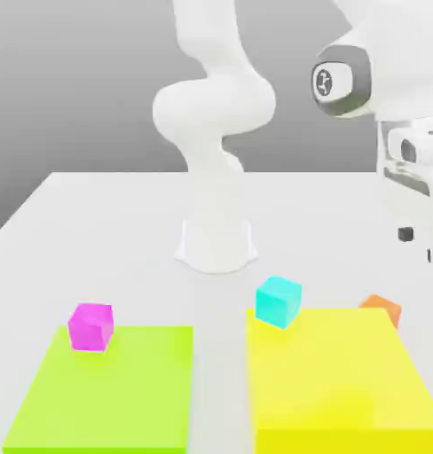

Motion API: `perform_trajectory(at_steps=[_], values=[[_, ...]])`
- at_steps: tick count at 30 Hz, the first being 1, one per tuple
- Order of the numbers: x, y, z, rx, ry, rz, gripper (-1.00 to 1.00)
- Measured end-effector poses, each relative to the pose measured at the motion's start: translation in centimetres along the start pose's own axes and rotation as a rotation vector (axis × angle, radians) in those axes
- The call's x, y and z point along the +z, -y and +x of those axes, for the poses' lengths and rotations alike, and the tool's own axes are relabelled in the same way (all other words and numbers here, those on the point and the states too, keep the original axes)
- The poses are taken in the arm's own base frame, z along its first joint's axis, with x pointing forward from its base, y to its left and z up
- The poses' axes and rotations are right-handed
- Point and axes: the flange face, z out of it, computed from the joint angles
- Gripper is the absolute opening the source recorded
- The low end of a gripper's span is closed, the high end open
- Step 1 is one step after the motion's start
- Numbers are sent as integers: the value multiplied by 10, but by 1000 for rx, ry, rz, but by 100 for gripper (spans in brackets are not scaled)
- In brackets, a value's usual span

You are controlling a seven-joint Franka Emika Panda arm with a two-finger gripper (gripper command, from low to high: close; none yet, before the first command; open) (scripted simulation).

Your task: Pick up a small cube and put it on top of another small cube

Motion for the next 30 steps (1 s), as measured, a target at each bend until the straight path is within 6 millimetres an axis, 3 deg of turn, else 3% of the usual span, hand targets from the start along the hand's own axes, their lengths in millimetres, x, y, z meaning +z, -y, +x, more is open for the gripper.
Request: perform_trajectory(at_steps=[8,14,15,22,28,30], values=[[93,97,-41,-537,150,95,0],[150,98,-56,-559,163,102,0],[157,98,-58,-559,163,102,-100],[158,98,-59,-559,165,103,-100],[109,96,-49,-559,165,102,-100],[99,105,-40,-573,182,99,-100]])
